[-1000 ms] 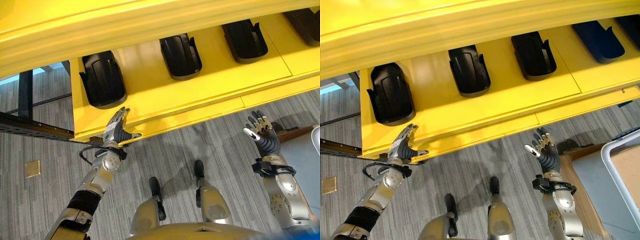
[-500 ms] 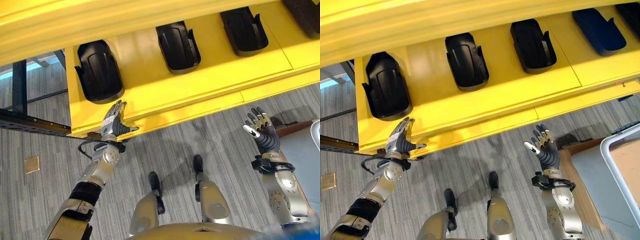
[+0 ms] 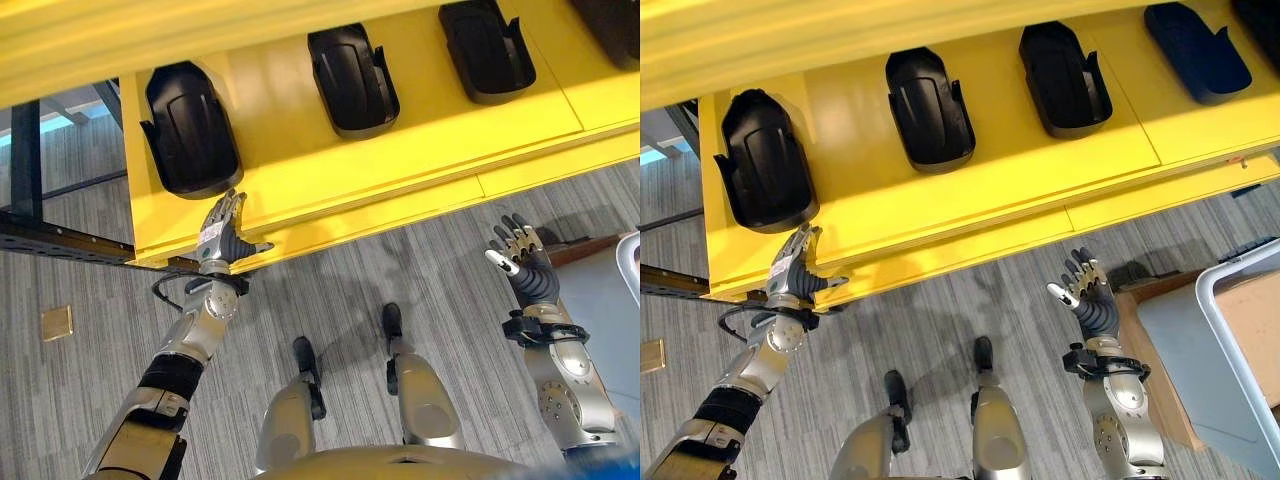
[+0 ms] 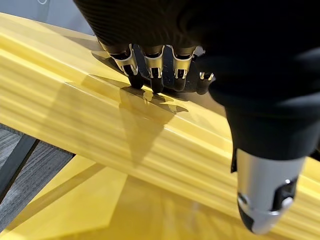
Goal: Move parts from the plastic box to the shelf.
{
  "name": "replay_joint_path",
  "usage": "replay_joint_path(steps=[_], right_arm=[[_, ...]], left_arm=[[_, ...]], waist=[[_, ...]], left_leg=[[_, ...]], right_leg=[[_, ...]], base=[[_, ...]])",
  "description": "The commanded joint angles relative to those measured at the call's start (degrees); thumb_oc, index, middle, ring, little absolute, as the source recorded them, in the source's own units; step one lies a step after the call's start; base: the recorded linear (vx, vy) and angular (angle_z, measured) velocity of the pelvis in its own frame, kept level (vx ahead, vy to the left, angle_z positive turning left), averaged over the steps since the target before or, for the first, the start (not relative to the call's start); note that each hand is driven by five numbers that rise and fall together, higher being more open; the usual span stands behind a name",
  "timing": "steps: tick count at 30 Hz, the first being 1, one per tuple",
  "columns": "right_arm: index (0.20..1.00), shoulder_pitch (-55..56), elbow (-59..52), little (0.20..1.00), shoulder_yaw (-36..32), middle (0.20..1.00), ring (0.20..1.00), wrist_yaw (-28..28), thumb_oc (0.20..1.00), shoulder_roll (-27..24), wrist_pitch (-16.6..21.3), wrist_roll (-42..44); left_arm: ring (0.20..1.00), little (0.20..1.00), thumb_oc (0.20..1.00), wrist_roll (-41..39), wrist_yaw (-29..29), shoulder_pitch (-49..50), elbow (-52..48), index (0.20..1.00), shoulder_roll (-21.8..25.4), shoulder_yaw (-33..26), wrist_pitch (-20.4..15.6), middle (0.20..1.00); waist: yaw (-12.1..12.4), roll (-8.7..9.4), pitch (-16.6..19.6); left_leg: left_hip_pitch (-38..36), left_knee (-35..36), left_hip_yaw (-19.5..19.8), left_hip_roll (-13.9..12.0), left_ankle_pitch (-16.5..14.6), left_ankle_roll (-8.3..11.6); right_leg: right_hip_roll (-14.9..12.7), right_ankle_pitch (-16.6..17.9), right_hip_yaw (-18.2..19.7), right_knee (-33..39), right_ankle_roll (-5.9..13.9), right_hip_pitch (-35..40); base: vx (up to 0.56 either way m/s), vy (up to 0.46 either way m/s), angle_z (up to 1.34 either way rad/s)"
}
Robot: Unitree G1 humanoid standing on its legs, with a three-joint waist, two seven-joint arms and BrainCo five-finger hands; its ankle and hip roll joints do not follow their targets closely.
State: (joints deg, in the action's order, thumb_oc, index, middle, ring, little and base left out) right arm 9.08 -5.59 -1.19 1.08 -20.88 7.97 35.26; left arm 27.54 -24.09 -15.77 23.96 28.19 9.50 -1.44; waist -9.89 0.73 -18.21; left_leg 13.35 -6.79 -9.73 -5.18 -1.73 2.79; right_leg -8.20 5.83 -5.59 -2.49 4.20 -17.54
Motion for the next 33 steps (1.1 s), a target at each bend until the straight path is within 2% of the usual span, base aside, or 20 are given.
replay_joint_path(steps=[1, 15, 33], right_arm=[[1.000, 1.0, -5.5, 1.000, 0.0, 1.000, 1.000, -0.7, 1.000, -0.9, 3.7, 1.2], [1.000, 1.5, -5.9, 1.000, -0.3, 1.000, 1.000, -1.5, 1.000, -1.6, 3.6, 1.6], [1.000, 1.9, -6.1, 1.000, -0.4, 1.000, 1.000, -1.7, 1.000, -2.2, 3.5, 1.7]], left_arm=[[1.000, 1.000, 1.000, -1.3, -0.3, 0.7, 4.2, 1.000, 4.9, -3.4, 1.1, 1.000], [1.000, 1.000, 1.000, -1.6, -0.7, -2.6, 5.7, 1.000, 8.5, -4.5, 1.7, 1.000], [1.000, 1.000, 1.000, -1.6, -0.2, -7.7, 9.2, 1.000, 10.7, -2.7, 2.5, 1.000]], waist=[[-0.3, 1.60, 2.2], [-0.6, 1.82, 2.5], [-1.3, 2.37, 2.3]], left_leg=[[3.9, -11.4, 2.1, -1.8, -5.9, 1.00], [5.1, -12.6, 2.0, -1.8, -6.4, 0.92], [6.3, -13.5, 1.7, -2.1, -6.6, 0.82]], right_leg=[[-3.2, -6.2, 1.5, -7.0, 3.92, -0.7], [-3.1, -6.2, 2.1, -7.7, 3.89, -1.9], [-2.8, -6.2, 2.9, -8.5, 3.84, -3.8]], base=[[0.00, 0.000, 0.00], [0.00, 0.003, 0.00], [0.00, 0.001, -0.02]])
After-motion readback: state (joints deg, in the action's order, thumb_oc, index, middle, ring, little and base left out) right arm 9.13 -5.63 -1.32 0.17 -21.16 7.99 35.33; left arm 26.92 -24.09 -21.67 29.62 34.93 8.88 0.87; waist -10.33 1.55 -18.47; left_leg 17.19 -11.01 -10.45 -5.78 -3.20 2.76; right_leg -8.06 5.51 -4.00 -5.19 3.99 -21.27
